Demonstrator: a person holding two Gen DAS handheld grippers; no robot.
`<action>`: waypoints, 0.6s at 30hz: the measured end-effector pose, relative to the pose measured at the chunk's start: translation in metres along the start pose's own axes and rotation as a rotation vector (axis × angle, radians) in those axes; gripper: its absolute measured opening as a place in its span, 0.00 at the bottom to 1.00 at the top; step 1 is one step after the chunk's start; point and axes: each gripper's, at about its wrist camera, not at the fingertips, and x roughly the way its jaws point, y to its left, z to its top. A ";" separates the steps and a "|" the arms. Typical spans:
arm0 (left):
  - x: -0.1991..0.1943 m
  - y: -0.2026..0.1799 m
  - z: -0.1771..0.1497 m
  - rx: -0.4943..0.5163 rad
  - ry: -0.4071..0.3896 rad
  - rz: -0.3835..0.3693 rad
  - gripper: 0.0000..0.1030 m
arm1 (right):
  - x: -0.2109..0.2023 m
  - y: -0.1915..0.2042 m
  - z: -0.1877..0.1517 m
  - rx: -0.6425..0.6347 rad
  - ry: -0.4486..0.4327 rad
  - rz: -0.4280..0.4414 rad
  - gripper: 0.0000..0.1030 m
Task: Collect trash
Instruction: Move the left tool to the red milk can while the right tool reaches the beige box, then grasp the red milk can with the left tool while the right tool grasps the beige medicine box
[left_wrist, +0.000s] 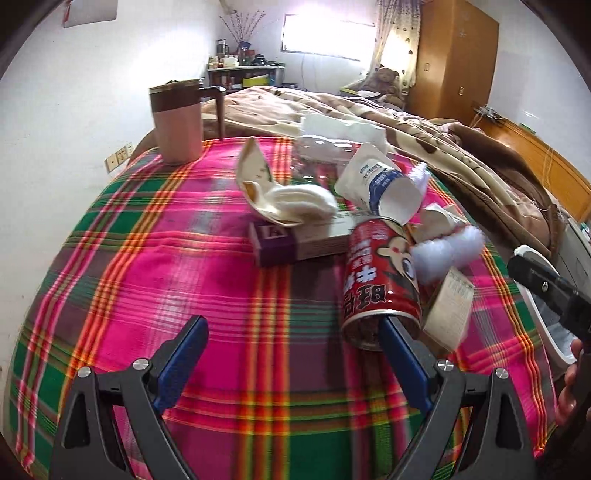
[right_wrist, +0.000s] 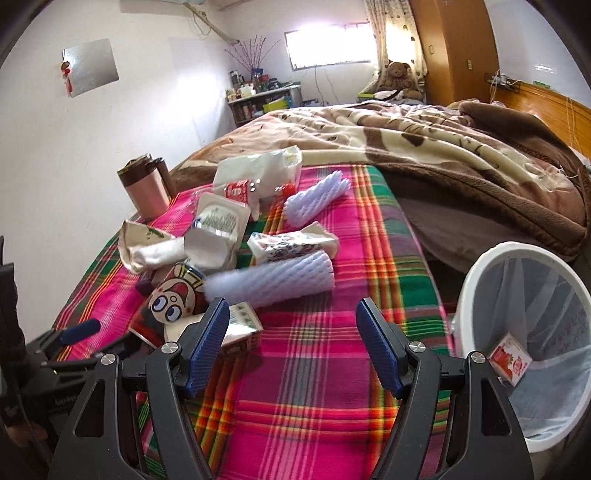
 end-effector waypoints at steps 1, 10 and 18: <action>0.000 0.002 0.001 0.000 0.001 0.000 0.91 | 0.003 0.001 -0.001 0.008 0.013 0.002 0.70; -0.010 0.008 0.014 0.005 -0.030 -0.067 0.91 | 0.027 0.018 -0.012 0.030 0.105 0.036 0.70; -0.006 0.013 0.022 0.017 -0.021 -0.099 0.91 | 0.044 0.028 -0.008 0.056 0.155 0.071 0.70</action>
